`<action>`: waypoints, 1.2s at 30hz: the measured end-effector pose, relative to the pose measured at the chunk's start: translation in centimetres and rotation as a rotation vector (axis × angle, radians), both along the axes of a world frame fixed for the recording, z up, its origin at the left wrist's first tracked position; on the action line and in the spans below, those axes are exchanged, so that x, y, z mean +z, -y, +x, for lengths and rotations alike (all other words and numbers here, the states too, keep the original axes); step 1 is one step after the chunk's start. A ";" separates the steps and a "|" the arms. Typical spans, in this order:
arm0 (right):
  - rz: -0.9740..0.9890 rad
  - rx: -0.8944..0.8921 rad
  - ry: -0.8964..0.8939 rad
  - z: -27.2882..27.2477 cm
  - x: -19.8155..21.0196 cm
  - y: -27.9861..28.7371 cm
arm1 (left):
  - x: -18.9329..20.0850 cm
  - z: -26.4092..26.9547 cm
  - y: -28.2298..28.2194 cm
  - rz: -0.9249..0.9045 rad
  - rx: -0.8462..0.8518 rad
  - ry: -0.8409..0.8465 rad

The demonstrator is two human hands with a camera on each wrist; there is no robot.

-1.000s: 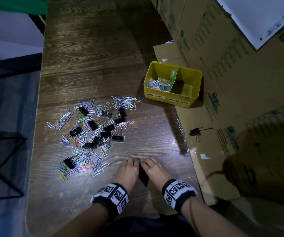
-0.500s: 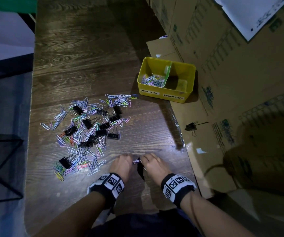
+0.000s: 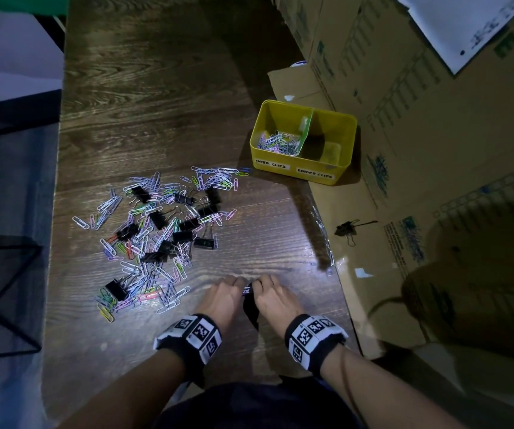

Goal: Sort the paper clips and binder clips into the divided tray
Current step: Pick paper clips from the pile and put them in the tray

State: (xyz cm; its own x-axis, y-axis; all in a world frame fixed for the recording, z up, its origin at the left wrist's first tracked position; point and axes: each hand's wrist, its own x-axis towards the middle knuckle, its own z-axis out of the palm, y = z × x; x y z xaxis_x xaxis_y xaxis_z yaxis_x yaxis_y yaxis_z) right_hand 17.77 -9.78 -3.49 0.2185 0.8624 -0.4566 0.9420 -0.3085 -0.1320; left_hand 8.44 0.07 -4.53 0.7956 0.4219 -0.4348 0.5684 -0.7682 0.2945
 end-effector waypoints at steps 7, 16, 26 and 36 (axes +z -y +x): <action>0.035 0.018 0.029 0.3 0.1 0.0 | 0.2 -0.2 0.5 -0.045 0.019 0.111; -0.023 -0.003 -0.046 0.2 0.3 -0.4 | -0.3 -0.9 -1.9 -0.229 0.002 0.146; -0.028 0.042 -0.076 0.8 0.8 0.1 | -0.5 -1.6 -3.9 -0.360 0.070 0.179; -0.082 -0.286 -0.365 3.6 0.8 -0.9 | 0.8 -1.2 -7.8 -0.704 0.339 0.170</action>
